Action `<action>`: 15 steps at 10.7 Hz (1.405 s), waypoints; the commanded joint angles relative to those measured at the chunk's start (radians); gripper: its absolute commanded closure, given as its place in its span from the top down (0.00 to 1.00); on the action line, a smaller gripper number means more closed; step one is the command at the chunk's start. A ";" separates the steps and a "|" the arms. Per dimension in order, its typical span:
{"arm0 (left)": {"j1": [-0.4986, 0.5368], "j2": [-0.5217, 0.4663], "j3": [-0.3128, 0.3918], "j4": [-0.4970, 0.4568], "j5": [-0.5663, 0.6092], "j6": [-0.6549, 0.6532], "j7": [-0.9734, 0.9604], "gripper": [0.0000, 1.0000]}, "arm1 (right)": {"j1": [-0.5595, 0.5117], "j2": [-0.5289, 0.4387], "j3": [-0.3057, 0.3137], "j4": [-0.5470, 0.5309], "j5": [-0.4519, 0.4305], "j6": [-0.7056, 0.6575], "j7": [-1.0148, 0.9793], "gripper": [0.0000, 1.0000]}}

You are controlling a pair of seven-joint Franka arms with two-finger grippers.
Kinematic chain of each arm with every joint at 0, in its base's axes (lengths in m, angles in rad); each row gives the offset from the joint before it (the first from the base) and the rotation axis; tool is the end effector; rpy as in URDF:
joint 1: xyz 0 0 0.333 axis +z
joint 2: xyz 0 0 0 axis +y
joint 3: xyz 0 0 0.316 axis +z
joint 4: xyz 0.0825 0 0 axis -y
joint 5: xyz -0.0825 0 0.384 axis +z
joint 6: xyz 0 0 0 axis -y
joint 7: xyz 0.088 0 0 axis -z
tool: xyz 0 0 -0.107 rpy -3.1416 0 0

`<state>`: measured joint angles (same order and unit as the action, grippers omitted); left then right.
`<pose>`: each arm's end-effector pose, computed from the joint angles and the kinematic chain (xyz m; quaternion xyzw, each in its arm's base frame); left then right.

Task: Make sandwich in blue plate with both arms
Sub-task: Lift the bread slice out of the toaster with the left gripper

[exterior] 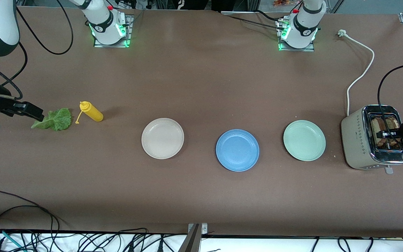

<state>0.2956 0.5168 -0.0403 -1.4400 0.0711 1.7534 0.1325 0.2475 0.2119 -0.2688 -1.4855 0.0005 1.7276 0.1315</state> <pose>0.6545 0.1820 0.3766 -0.9932 -0.0527 0.1040 0.0040 0.6281 0.0029 0.5579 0.9968 -0.0729 0.0204 0.0266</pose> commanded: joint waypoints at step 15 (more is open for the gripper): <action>-0.007 -0.216 -0.053 0.036 -0.019 -0.307 0.015 0.00 | -0.004 -0.014 0.002 -0.002 0.015 0.001 0.002 1.00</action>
<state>0.2894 0.3293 -0.0858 -1.3940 0.0691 1.4689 0.1382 0.2476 0.2120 -0.2684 -1.4852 0.0009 1.7277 0.1315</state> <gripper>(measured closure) 0.916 0.000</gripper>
